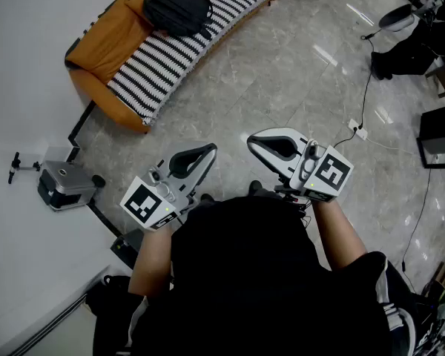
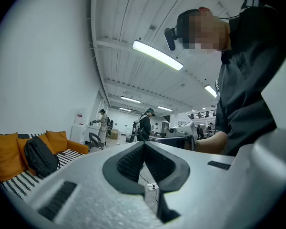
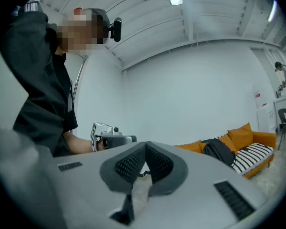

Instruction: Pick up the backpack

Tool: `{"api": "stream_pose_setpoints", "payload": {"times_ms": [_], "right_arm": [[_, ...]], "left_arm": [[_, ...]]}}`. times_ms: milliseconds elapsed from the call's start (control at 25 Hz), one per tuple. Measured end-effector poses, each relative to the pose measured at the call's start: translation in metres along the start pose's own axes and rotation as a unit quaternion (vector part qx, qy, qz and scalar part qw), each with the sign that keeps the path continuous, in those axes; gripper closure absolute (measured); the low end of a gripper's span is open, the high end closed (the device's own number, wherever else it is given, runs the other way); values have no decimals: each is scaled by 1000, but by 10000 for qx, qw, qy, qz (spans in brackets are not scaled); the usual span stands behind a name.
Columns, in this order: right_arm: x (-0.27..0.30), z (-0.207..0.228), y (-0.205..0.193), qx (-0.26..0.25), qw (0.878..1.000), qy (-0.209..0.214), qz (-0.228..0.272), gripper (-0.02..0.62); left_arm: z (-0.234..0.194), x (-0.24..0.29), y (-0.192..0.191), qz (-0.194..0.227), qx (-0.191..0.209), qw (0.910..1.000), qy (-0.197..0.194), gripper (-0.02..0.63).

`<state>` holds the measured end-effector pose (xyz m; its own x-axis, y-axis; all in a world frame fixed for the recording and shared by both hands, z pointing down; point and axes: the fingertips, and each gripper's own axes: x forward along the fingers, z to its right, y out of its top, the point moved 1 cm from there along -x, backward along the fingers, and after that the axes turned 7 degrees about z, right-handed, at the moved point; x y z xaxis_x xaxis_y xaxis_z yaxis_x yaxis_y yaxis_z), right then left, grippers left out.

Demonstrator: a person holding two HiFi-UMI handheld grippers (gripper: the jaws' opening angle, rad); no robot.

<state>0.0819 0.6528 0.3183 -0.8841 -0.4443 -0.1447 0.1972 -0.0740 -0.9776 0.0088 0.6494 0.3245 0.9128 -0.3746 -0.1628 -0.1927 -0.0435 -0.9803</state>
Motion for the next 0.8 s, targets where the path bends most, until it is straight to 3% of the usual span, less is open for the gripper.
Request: {"api": "stream_pose_setpoints", "payload": {"times_ms": [280, 800], "right_arm": [[1, -4, 1, 12, 10000, 9, -22, 569], [3, -7, 1, -23, 10000, 92, 26, 568]], "left_arm": [[6, 1, 2, -82, 33, 9999, -76, 586], [10, -6, 3, -240, 158, 9995, 135, 586]]}}
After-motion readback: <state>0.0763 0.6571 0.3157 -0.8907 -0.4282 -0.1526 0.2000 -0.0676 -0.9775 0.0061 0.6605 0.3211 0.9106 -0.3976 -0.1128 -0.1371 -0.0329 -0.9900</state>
